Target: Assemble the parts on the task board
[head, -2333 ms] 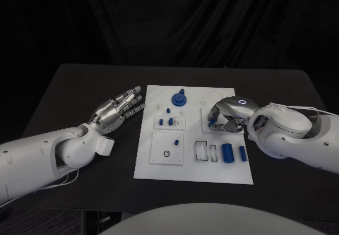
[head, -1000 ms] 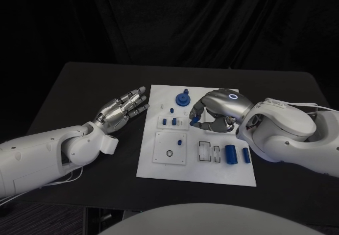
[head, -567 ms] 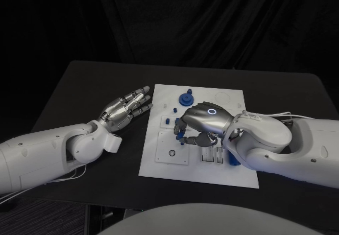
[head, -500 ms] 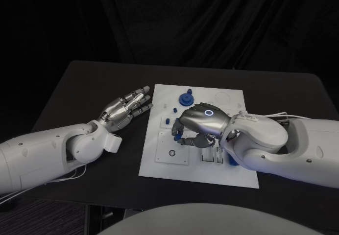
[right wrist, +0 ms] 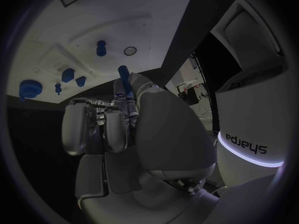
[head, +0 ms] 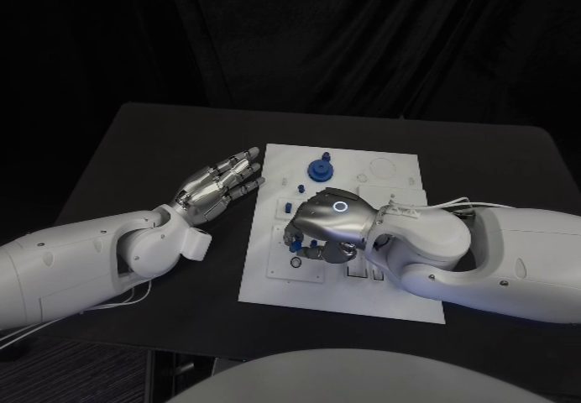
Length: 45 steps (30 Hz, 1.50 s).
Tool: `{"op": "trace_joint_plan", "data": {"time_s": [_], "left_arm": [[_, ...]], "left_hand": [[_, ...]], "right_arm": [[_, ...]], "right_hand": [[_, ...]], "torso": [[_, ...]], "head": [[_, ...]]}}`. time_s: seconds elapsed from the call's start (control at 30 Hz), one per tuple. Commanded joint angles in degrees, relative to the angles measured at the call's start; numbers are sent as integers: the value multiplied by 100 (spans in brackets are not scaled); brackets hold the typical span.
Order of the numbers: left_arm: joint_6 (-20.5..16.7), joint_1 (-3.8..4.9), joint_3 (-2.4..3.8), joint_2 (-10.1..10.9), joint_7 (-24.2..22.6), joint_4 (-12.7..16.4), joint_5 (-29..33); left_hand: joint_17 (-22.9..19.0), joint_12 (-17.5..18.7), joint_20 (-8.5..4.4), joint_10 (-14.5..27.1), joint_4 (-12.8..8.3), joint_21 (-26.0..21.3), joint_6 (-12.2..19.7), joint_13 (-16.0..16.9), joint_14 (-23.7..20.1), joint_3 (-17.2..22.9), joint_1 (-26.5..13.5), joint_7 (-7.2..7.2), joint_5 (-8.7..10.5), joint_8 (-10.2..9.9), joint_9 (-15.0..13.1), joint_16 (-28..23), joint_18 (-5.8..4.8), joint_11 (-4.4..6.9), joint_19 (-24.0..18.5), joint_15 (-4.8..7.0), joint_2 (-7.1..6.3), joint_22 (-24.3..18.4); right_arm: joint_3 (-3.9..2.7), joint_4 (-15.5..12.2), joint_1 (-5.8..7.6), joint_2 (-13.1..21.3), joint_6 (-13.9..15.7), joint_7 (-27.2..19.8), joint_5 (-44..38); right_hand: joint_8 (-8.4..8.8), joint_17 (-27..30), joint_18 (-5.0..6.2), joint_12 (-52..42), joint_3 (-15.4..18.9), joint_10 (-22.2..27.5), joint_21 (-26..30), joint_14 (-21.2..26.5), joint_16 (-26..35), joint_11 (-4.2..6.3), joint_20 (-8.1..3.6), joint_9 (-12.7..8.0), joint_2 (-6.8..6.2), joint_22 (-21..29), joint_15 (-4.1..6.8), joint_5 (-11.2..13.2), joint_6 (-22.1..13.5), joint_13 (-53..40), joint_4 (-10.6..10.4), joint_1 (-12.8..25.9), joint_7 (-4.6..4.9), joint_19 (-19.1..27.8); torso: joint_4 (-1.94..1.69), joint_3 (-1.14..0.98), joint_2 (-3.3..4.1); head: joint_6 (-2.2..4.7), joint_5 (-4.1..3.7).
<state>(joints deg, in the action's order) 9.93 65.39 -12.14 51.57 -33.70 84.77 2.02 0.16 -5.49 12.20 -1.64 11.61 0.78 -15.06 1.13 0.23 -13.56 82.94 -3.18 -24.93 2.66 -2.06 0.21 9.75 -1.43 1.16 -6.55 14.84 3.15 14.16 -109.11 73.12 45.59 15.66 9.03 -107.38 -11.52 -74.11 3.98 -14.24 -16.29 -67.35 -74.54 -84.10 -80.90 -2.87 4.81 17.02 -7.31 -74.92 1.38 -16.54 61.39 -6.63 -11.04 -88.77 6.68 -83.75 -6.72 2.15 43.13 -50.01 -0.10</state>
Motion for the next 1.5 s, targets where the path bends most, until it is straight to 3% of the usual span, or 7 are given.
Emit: {"op": "trace_joint_plan", "data": {"time_s": [0.03, 0.27, 0.7, 1.2, 1.3, 1.4, 1.5], "left_arm": [[95, -11, 5, -17, -59, 0, 20], [110, -17, 5, -34, -52, -25, 20], [124, -36, 5, -19, -32, -38, 20], [147, -58, 5, -29, 0, -60, 20], [153, -64, 5, -31, 6, -65, 20], [157, -71, 5, -34, 9, -73, 20], [160, -78, 5, -36, 10, -80, 20]], "left_hand": [[-10, -23, 29, 5, -32, 11, 0, 5, -12, -12, 35, -39, -25, 31, -7, -13, 2, -46, 10, -33, 7, -5], [-11, -23, 29, 7, -34, 9, 2, 5, -13, -11, 34, -40, -27, 30, -6, -13, 2, -47, 8, -33, 7, -10], [-10, -21, 29, 9, -35, 9, 5, 4, -12, -9, 32, -42, -33, 30, -6, -13, 1, -48, 9, -33, 11, -9], [-11, -21, 28, 11, -36, 9, 7, 4, -14, -5, 30, -42, -37, 30, -6, -14, 0, -48, 8, -33, 18, -10], [-11, -19, 28, 13, -37, 9, 4, 4, -14, -2, 29, -43, -40, 31, -6, -15, -1, -47, 8, -33, 24, -11], [-12, -18, 27, 14, -37, 9, 4, 4, -14, -2, 29, -43, -40, 31, -6, -15, -1, -47, 8, -33, 25, -11], [-12, -18, 27, 14, -37, 9, 4, 4, -14, -2, 29, -43, -40, 31, -6, -15, -1, -47, 8, -33, 25, -11]], "right_arm": [[-2, 23, -43, -8, -240, -101, -169], [-2, 69, -165, -27, -230, -121, -173], [-3, 121, -360, -52, -145, -180, -174], [-3, 197, -417, -96, -150, -126, -174], [-3, 226, -421, -112, -161, -92, -174], [-3, 258, -429, -126, -164, -67, -174], [-3, 284, -438, -136, -150, -55, -174]], "right_hand": [[15, 8, -56, 27, 13, -33, 25, -173, 24, 3, -13, 406, 2, -1052, 0, -31, 79, 0, 31, -17, -47, 17], [12, -2, -57, 36, 13, -69, 23, -175, 19, 9, -12, 420, 3, -1053, 1, -12, 98, -2, 37, -14, -51, 17], [7, -8, -58, 44, 17, -130, 11, -178, 17, 23, -15, 442, 4, -1057, 11, 11, 129, -11, 43, -3, -62, 12], [27, -3, -57, 72, 25, -155, 16, -179, 22, 27, -22, 457, -2, -1056, 18, 36, 115, -14, 41, 19, -65, 13], [126, 17, -52, 130, 25, -123, 50, -172, 37, 1, -16, 435, -19, -1047, 1, 60, -25, -9, 27, 48, -30, 26], [352, 90, -36, 253, 19, 35, 153, -141, 89, -65, 23, 353, -56, -1019, -55, 138, -357, 5, -25, 112, 37, 71], [623, 177, -14, 381, 5, 285, 278, -96, 151, -150, 76, 238, -116, -985, -124, 201, -800, 19, -69, 155, -34, 129]], "torso": [[3, -2, -5], [-3, -13, -7], [14, -11, -11], [7, -11, -11], [4, -11, -10], [2, -10, -11], [5, -8, -11]], "head": [[1, -9], [1, -46], [1, -22], [1, -34], [1, -42], [1, -45], [1, -37]]}}
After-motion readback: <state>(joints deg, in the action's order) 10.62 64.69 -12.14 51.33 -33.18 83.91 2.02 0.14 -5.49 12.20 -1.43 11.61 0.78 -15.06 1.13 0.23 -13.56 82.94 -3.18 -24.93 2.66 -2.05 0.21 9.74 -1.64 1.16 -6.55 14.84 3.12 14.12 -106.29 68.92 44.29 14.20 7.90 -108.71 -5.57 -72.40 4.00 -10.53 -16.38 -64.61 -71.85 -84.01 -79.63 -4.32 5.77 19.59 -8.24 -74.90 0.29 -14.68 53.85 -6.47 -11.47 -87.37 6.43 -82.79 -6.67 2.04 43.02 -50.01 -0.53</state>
